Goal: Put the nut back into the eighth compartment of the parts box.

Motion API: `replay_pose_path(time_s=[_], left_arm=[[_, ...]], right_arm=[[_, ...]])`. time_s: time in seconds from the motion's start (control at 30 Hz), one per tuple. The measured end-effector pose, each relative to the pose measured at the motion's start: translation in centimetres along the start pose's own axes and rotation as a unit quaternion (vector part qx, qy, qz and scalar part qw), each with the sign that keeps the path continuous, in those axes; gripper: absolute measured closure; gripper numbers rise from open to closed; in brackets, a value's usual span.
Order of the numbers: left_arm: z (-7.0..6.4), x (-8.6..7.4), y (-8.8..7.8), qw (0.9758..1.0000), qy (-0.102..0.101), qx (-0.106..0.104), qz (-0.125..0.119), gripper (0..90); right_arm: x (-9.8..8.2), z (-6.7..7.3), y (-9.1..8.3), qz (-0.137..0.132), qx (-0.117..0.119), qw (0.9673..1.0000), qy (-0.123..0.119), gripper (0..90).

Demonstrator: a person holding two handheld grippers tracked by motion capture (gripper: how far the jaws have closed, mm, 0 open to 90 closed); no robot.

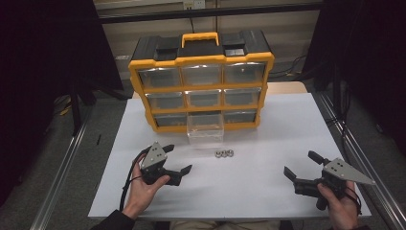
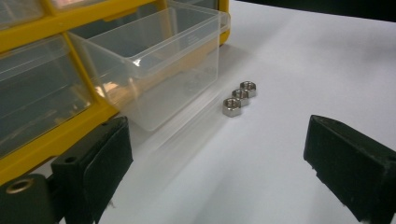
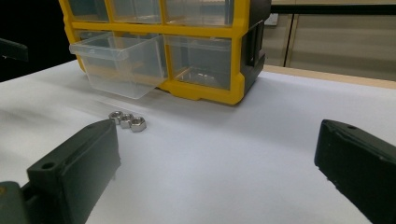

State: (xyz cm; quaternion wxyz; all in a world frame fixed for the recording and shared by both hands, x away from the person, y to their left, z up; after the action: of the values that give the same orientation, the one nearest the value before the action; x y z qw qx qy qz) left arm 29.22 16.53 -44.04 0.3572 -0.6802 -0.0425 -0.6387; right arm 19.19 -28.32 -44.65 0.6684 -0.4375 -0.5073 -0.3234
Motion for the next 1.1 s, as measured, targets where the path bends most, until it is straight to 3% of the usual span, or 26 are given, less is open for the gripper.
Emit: replay_pose_path(time_s=[0.03,0.13,0.23,0.43,0.5,0.63,0.8,0.97,1.03,1.1], left_arm=[[-0.2,0.1,0.3,1.0000,-0.007,-0.003,0.000,7.6],[-0.2,0.5,0.8,0.9999,0.001,-0.005,0.010,7.5],[-0.3,0.8,1.4,0.9999,-0.005,-0.013,0.009,7.6],[-0.5,1.4,2.6,0.9987,0.008,-0.030,0.040,8.5],[-0.6,1.6,3.0,0.9986,-0.001,-0.034,0.039,8.5],[-0.9,1.9,3.9,0.9974,0.009,-0.047,0.053,8.4],[-0.9,2.3,4.9,0.9960,0.002,-0.067,0.060,8.4],[-1.1,2.8,6.0,0.9915,-0.010,-0.099,0.083,8.2],[-1.2,3.1,6.4,0.9893,0.006,-0.104,0.101,8.2],[-1.2,3.5,6.6,0.9880,0.010,-0.105,0.113,7.9]], right_arm=[[0.0,0.0,0.0,0.000,0.000,1.0000,0.000,0.0],[0.0,0.0,0.0,0.000,0.001,1.0000,-0.001,0.0],[0.0,0.0,0.0,0.000,0.000,1.0000,0.000,0.0],[0.0,0.0,0.0,0.000,0.001,1.0000,-0.001,0.0],[0.0,0.0,0.0,0.000,0.001,1.0000,-0.001,0.0],[0.0,0.0,0.0,0.000,0.001,1.0000,-0.001,0.0],[0.0,0.0,0.0,-0.001,0.002,1.0000,-0.004,0.0],[0.0,0.0,0.0,0.000,0.002,1.0000,-0.001,0.0],[0.0,0.0,0.0,0.000,0.003,1.0000,-0.002,0.0],[0.0,0.0,0.0,-0.001,0.002,1.0000,-0.001,0.0]])
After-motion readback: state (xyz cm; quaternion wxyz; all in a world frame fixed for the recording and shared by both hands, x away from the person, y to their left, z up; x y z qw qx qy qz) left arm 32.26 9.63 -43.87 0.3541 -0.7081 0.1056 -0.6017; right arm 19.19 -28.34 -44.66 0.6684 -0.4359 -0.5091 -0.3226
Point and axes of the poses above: each handheld gripper's, and its own axes: y roughly forward along the jaws, x roughly out of its top, z roughly to its left, the point moved 1 cm from there along y, roughly forward along the jaws, and after that the axes turned 2 degrees about y, right-handed, at the moved point
